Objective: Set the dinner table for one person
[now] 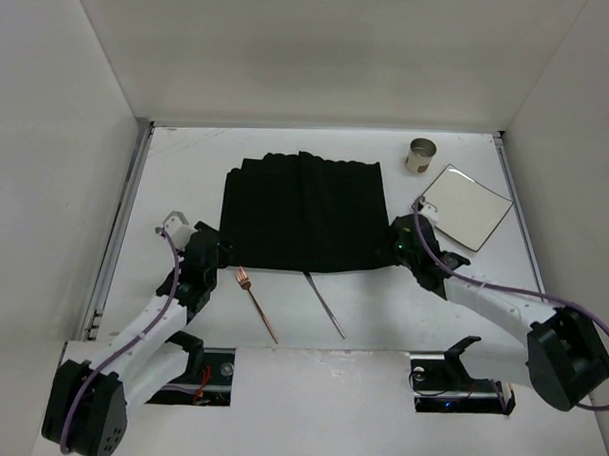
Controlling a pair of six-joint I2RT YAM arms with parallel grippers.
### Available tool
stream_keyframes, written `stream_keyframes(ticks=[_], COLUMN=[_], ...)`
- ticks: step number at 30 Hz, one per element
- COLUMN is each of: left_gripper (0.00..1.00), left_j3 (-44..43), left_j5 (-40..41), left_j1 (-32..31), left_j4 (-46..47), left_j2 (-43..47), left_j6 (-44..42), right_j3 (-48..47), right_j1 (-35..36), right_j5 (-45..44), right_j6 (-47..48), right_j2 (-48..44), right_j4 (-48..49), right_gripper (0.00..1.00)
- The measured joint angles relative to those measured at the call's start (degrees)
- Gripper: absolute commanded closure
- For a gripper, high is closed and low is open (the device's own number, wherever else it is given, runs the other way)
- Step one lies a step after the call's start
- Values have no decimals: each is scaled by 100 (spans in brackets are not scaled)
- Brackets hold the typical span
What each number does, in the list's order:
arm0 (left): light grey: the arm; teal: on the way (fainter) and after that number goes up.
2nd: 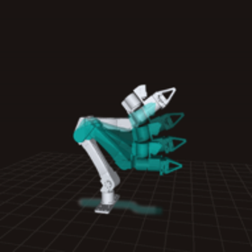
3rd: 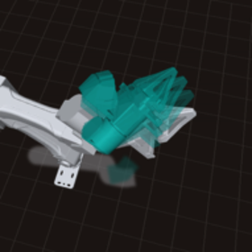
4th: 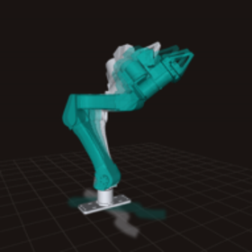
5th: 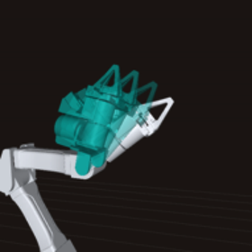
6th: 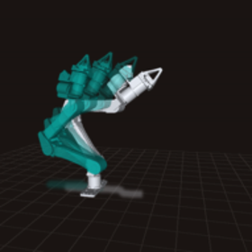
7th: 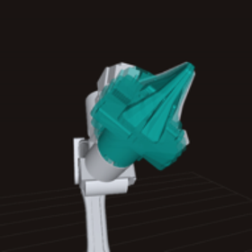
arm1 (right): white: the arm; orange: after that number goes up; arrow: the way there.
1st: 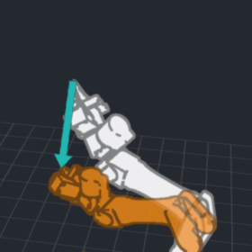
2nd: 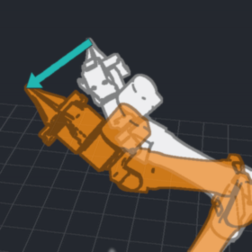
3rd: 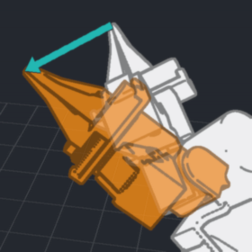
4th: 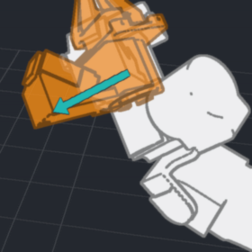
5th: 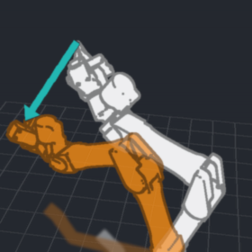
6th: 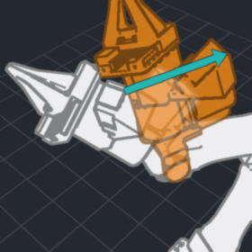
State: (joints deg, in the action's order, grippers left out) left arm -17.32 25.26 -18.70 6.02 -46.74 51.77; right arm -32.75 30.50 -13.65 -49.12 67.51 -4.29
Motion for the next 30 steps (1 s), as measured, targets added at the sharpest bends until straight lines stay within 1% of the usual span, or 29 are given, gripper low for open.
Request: stream_keyframes(ticks=[2, 5, 8, 10, 14, 18, 23, 26, 29, 30], left_gripper=[59, 59, 59, 59, 60, 60, 60, 60, 60, 60], left_j3=[-205, -428, -614, -708, -732, -688, -529, -522, -625, -763], left_j5=[46, 31, -52, -155, -302, -319, -337, -319, -295, -297], left_j1=[-271, -892, -1456, -1692, -1755, -1670, -1458, -1357, -1386, -1412], left_j4=[234, 682, 1040, 1270, 1558, 1751, 1840, 1676, 1565, 1526], left_j2=[-372, -1202, -2096, -2599, -3134, -3189, -3060, -2868, -2688, -2695], left_j6=[-15, 17, 57, 101, 208, 280, 343, 337, 269, 245], right_j3=[-321, -581, -566, -407, 81, 264, 286, 286, 232, 175], right_j1=[245, 542, 608, 590, 575, 529, 516, 511, 511, 511], right_j5=[-11, 2, 33, 17, -109, -162, -197, -302, -358, -374], right_j6=[116, 173, 72, -74, -369, -662, -793, -798, -645, -584], right_j2=[267, 780, 1279, 1486, 1639, 1650, 1617, 1429, 1185, 1128], right_j4=[177, 627, 944, 1084, 1248, 1604, 1631, 1445, 1235, 1187], right_gripper=[78, 84, 89, 90, 92, 92, 90, 80, 71, 70])
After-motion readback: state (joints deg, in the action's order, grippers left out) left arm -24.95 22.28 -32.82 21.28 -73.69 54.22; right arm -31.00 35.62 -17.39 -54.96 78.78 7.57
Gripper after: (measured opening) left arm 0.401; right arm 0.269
